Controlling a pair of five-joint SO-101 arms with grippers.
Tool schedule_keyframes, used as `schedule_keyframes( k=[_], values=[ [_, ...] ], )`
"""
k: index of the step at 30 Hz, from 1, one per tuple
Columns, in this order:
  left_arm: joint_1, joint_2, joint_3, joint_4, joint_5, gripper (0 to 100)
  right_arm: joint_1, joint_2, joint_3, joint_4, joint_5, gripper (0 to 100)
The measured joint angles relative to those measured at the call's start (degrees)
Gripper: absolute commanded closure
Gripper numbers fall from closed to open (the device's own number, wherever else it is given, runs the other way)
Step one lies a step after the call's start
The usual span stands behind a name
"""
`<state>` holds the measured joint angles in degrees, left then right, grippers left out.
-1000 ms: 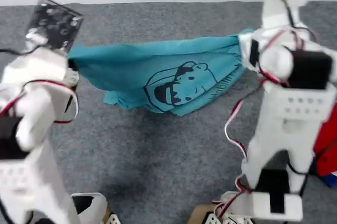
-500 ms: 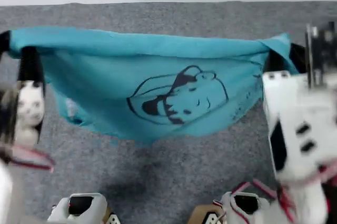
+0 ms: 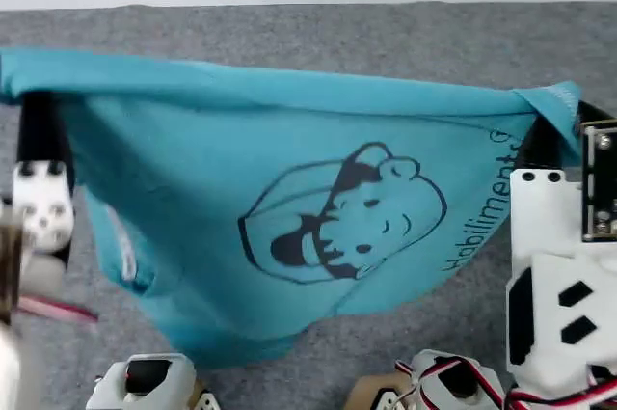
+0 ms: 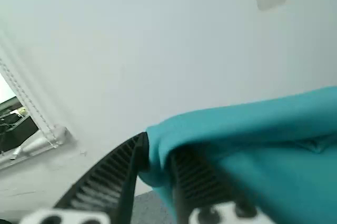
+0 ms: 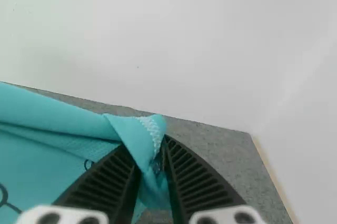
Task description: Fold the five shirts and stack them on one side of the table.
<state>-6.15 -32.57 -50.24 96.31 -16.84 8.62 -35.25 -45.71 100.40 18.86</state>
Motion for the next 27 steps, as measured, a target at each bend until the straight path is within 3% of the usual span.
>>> schedule_keyframes(
  k=[6, 18, 27],
  values=[
    [0.00, -3.16, 0.70, -1.41, 0.00, 100, 0.00, -3.08, 0.00, 0.00, 0.53, 98.9],
    [0.00, -10.99, 0.62, -1.41, 0.00, 100, 0.00, -11.87, -0.09, 0.00, 9.14, 98.9],
    [0.00, -10.20, 5.54, -1.41, 0.00, 100, 0.00, -10.55, 4.75, 0.00, 9.32, 98.9]
  ],
)
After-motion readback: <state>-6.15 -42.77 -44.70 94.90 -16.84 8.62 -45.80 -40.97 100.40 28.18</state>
